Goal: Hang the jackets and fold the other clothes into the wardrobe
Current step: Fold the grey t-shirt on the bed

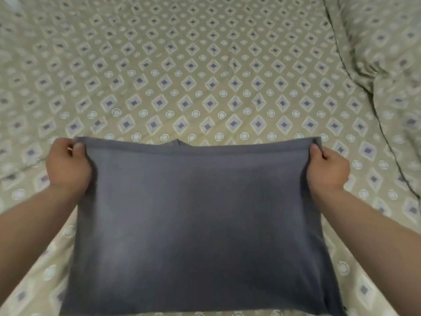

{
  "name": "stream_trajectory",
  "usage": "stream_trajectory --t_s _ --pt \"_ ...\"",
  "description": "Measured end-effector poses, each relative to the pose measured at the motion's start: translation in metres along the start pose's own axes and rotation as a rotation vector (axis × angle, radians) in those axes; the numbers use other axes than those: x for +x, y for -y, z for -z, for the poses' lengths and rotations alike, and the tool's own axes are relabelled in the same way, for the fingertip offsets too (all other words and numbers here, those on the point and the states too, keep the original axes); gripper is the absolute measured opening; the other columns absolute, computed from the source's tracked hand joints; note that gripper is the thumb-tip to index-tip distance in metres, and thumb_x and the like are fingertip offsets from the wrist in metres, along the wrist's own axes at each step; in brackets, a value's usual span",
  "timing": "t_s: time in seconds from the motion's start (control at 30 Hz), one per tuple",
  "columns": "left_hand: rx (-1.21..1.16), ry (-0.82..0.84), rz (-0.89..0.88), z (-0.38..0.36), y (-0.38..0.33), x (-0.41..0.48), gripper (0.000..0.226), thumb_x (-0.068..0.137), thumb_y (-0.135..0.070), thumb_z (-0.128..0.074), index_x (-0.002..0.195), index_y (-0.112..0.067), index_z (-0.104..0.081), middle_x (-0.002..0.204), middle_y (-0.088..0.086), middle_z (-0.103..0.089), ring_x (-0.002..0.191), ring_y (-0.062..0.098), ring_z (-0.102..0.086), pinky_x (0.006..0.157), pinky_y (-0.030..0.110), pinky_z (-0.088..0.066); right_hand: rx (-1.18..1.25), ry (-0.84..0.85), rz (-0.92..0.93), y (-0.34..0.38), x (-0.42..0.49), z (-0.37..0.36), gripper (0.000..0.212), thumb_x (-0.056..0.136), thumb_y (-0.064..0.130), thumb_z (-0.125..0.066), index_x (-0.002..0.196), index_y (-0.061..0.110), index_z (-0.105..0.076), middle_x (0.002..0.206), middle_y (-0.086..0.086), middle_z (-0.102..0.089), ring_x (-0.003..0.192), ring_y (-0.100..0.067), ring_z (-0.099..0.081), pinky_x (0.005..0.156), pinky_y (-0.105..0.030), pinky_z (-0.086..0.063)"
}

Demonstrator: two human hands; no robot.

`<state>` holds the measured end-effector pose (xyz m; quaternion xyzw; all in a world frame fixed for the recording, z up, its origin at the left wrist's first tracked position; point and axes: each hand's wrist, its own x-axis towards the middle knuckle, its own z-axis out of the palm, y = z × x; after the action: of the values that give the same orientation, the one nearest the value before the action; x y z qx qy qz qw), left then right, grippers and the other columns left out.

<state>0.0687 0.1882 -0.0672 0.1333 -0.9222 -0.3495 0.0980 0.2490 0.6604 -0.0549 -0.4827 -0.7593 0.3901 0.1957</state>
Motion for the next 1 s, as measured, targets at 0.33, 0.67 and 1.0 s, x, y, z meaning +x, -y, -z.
stream_trajectory --t_s 0.33,0.67,1.0 --pt "-0.169 0.248 0.136 -0.005 -0.011 0.003 0.068 0.081 -0.065 -0.045 0.127 -0.017 -0.056 0.114 0.009 -0.064 0.094 0.027 -0.06 0.085 0.04 -0.051 -0.148 0.185 -0.057 0.001 -0.008 0.015 0.047 0.097 0.039 -0.051 0.136 0.013 -0.053 0.13 -0.009 -0.06 0.121 -0.029 -0.054 0.097 -0.033 -0.035" --pt "0.073 0.583 0.325 0.096 0.141 -0.207 0.04 0.075 -0.045 -0.068 0.096 -0.011 -0.069 0.074 0.004 -0.074 0.08 0.022 -0.07 0.066 0.042 -0.057 -0.172 0.229 -0.335 -0.12 -0.199 0.125 0.01 0.091 0.016 -0.067 0.086 0.024 -0.065 0.073 0.003 -0.066 0.069 -0.012 -0.061 0.059 -0.03 -0.044" --pt "-0.45 0.509 0.544 0.11 0.097 -0.205 0.025 0.096 0.006 -0.051 0.082 -0.013 -0.058 0.078 0.01 -0.069 0.061 0.022 -0.071 0.06 0.033 -0.061 0.082 0.464 -0.539 -0.106 -0.18 0.129 0.004 0.089 0.004 -0.064 0.093 0.002 -0.063 0.065 -0.011 -0.058 0.062 -0.025 -0.051 0.066 -0.04 -0.045"
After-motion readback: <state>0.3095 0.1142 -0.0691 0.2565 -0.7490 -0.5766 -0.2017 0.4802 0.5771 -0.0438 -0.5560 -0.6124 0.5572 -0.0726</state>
